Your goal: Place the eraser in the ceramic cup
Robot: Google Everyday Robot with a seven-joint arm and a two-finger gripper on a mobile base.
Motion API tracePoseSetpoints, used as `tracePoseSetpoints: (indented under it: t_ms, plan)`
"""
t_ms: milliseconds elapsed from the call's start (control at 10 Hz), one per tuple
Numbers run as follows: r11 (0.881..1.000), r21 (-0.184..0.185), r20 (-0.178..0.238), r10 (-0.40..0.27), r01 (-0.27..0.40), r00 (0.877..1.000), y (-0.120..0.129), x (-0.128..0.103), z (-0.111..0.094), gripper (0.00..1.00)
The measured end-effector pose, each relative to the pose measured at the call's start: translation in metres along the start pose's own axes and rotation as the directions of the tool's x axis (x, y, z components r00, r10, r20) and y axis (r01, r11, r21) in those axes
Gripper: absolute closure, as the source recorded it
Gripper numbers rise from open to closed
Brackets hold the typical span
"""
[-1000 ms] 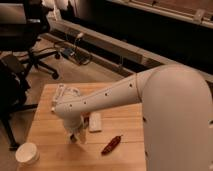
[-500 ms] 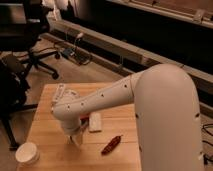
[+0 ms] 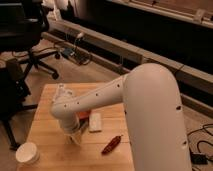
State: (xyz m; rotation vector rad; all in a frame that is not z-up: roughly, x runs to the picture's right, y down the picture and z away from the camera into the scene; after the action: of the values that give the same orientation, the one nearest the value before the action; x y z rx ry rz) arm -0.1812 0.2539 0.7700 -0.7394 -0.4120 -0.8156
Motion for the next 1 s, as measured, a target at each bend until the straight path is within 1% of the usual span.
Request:
tracePoseSetpoints:
  t_ms: [400,700,1000]
  plan:
    - [0.999,-0.035,-0.005,0.017,-0.017,1.0,-0.001,0.011,0.008,0.35]
    - [0.998,-0.049,-0.014,0.038,-0.038,0.999,0.0,0.021,0.012,0.35]
    - [0.997,-0.057,-0.014,0.054,-0.055,0.998,0.001,0.023,0.014,0.35]
